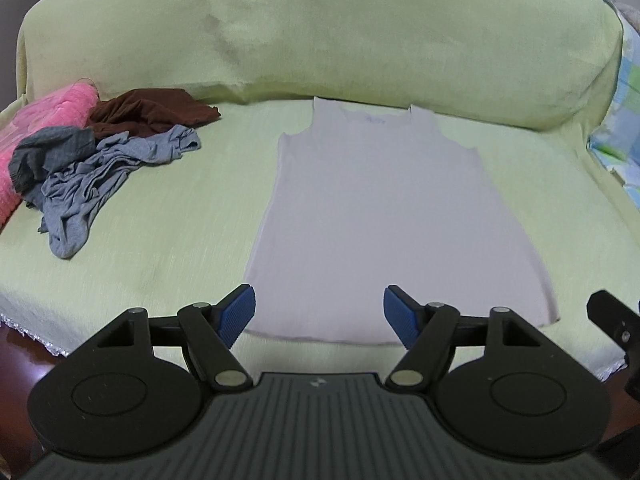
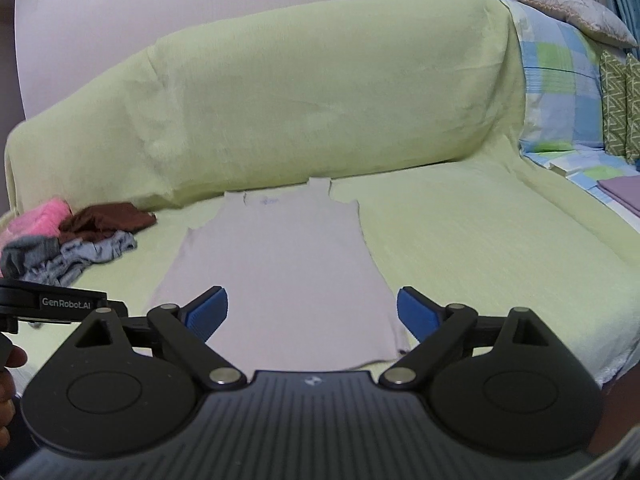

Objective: Fold clothes

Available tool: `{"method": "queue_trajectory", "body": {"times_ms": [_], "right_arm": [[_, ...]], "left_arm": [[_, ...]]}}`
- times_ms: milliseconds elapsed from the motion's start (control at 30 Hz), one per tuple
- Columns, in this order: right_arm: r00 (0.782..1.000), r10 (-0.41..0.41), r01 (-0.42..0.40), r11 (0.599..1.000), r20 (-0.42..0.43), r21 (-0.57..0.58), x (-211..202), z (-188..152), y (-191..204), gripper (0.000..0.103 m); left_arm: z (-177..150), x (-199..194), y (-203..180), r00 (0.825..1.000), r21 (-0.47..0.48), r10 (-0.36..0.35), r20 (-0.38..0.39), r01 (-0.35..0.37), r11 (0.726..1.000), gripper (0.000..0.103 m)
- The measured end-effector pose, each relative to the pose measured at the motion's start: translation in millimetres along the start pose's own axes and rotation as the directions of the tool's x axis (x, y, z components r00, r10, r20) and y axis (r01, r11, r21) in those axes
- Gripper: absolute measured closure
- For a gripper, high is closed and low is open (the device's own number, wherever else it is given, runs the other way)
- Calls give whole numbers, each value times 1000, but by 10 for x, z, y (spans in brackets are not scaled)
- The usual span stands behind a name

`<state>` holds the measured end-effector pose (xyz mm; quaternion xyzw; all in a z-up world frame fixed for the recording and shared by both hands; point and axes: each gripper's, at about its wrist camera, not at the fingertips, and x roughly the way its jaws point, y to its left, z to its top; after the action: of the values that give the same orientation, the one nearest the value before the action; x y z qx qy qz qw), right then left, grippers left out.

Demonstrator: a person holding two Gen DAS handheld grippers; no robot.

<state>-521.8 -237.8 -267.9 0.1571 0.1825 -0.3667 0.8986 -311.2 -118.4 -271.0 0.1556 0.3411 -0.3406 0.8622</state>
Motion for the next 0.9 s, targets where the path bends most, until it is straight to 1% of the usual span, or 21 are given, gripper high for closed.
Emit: {"method": "queue_trajectory", "body": {"times_ms": [33,100,167,333,400,500,600,700,767,900], "right_arm": [[1000,-8,8,1000,-13,-14,32,-6,34,11],[999,-32,30,999,-34,-43,103,4,105,10],[996,-72,67,994,-49,-84,207,38,211,10],[997,-64,58,992,-50,-112,376,112,384,6],[997,-60,53,990,-51,-133,470,137,462,4],[996,-61,52,988,-60,-143,553,165,518,3],[996,-56,48,991,-63,-129,611,220,525,2],[997,-57,50,992,-58,-112,650,288,507,2],[997,-55,49,994,-51,-101,661,328,491,2],[998,-46,43,996,-34,-83,646,389,471,2]], "left_arm": [[-14,23,-6,1000,11,22,10,-22,1000,28],[5,87,1,998,15,60,27,-60,998,28],[30,124,9,997,16,73,35,-73,997,28],[115,203,68,993,14,91,71,-92,996,28],[139,243,84,993,5,98,65,-98,995,28],[162,313,106,994,-21,102,49,-101,995,28],[192,372,97,993,-32,109,41,-108,994,28],[242,425,112,995,-49,95,33,-93,994,28],[285,431,129,996,-58,74,42,-71,996,28],[385,388,131,996,-69,60,63,-56,996,28]]}}
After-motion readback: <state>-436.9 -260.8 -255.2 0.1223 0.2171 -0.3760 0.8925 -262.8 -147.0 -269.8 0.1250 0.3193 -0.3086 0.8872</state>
